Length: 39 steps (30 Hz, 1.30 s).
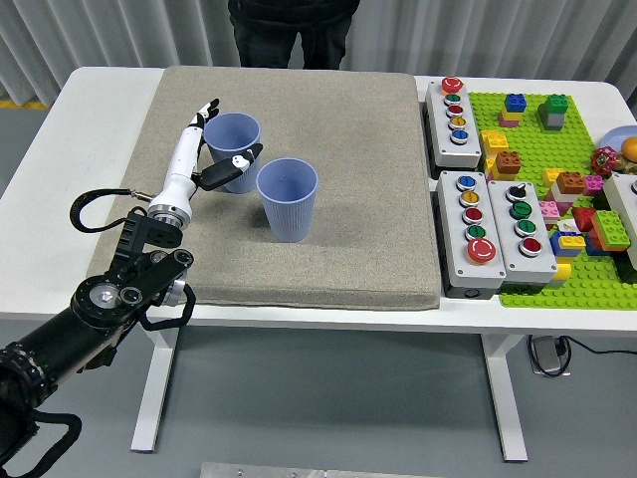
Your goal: Pick cup pour cup place
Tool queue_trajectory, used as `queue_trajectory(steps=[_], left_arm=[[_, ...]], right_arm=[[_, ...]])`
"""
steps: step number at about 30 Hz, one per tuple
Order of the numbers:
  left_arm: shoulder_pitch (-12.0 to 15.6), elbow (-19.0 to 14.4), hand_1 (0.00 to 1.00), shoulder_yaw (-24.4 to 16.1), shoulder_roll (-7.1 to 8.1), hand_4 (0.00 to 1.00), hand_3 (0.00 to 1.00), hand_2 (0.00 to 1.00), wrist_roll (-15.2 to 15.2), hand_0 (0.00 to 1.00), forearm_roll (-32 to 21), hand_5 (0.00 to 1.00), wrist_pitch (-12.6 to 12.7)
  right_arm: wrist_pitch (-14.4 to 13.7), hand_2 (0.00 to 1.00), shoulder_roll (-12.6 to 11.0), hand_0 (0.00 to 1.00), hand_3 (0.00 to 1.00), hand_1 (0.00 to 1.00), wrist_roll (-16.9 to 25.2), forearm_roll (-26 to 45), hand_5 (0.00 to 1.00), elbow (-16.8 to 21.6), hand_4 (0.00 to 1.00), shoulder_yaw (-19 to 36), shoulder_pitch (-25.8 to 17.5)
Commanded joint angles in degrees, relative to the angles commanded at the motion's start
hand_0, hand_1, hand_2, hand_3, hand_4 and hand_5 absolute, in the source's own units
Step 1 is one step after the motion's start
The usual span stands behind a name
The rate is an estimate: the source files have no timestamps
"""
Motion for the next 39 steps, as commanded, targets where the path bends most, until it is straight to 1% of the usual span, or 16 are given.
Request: queue_trajectory(steps=[5, 6, 8, 11, 16, 25, 39], left_arm=[[0.12, 0.86, 0.865, -0.24, 0.25, 0.912, 0.998, 0.998, 0.29, 0.835, -0.56, 0.376, -0.8], [0.18, 1.05, 0.872, -0.29, 0.33, 0.921, 0.998, 0.998, 0.36, 0.844, -0.7, 0.395, -1.08], [0.21, 1.14, 0.872, -0.31, 0.38, 0.921, 0.998, 0.998, 0.4, 0.844, -0.74, 0.395, -1.23], [0.2, 1.69, 0.872, -0.29, 0.43, 0.921, 0.998, 0.998, 0.6, 0.844, -1.11, 0.395, -2.16], [0.39, 1.81, 0.875, -0.11, 0.39, 0.928, 0.998, 0.998, 0.73, 0.843, -1.35, 0.401, -2.92], [0.21, 1.68, 0.872, 0.59, -0.1, 0.945, 0.998, 0.998, 0.92, 0.847, -1.18, 0.408, -3.66], [-1.0, 3.24, 0.872, 1.47, -0.38, 0.965, 0.998, 0.998, 0.59, 0.85, -2.85, 0.436, -3.85]], right_arm=[[0.05, 0.553, 0.01, 0.668, 0.545, 0.608, -0.03, -0.13, 0.167, 0.01, 0.002, 0.09, 0.01], [0.07, 0.553, 0.02, 0.668, 0.546, 0.608, -0.04, -0.22, 0.168, 0.01, 0.002, 0.15, -0.01], [0.08, 0.553, 0.02, 0.668, 0.546, 0.608, -0.05, -0.23, 0.168, 0.01, 0.002, 0.17, -0.02], [0.11, 0.553, 0.04, 0.668, 0.546, 0.608, -0.1, -0.41, 0.168, 0.02, 0.002, 0.24, -0.08], [0.14, 0.553, 0.05, 0.668, 0.546, 0.608, -0.09, -0.58, 0.167, 0.02, 0.002, 0.29, -0.17], [0.08, 0.553, 0.06, 0.668, 0.546, 0.608, -0.07, -0.48, 0.166, 0.0, 0.002, 0.17, -0.04], [-0.01, 0.553, 0.05, 0.668, 0.546, 0.608, -0.14, -0.5, 0.167, -0.01, 0.002, 0.05, 0.21]])
